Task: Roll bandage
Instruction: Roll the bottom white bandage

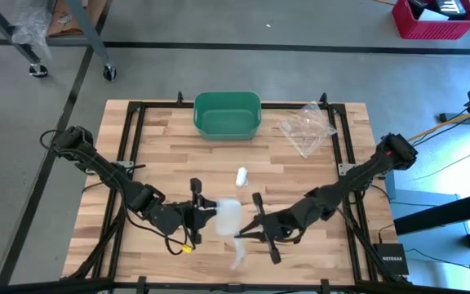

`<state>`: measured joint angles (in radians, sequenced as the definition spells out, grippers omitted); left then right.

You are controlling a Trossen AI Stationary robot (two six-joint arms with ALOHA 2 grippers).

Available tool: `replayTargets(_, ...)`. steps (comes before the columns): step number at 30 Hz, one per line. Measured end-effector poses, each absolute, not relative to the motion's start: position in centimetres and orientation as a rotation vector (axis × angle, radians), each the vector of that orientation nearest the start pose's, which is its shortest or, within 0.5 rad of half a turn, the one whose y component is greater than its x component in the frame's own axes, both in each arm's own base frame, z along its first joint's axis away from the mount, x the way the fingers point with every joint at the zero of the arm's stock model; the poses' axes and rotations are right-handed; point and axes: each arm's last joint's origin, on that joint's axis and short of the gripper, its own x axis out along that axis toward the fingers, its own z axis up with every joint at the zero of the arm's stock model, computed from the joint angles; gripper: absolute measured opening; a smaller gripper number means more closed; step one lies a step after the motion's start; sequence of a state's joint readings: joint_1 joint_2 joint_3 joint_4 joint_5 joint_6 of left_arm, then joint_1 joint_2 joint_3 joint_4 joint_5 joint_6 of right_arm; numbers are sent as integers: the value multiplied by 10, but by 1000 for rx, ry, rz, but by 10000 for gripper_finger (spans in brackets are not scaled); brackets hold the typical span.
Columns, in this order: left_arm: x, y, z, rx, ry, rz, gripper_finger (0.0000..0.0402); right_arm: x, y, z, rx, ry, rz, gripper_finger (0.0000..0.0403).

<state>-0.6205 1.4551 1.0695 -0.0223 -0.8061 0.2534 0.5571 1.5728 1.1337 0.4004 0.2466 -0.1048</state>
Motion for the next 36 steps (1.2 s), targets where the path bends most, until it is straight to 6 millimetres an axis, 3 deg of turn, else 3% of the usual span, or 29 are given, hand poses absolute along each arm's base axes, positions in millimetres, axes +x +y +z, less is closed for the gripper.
replayTargets(5,272,-173,293,508,332,30,45,313,177,384,-206,54,208,14)
replayTargets(9,269,-179,293,483,328,-52,45,308,154,432,-265,99,50,6)
replayTargets(15,265,-188,291,423,335,-218,45,296,101,474,-268,127,-121,12)
replayTargets(18,263,-191,290,355,357,-304,45,291,74,475,-278,189,-186,15)
replayTargets(24,255,-193,298,143,384,-498,45,294,35,452,-284,414,-254,7)
replayTargets(31,225,-199,318,17,385,-560,45,300,18,421,-294,526,-284,6)
replayTargets(36,216,-214,334,74,206,-633,45,309,17,384,-182,617,-248,13)
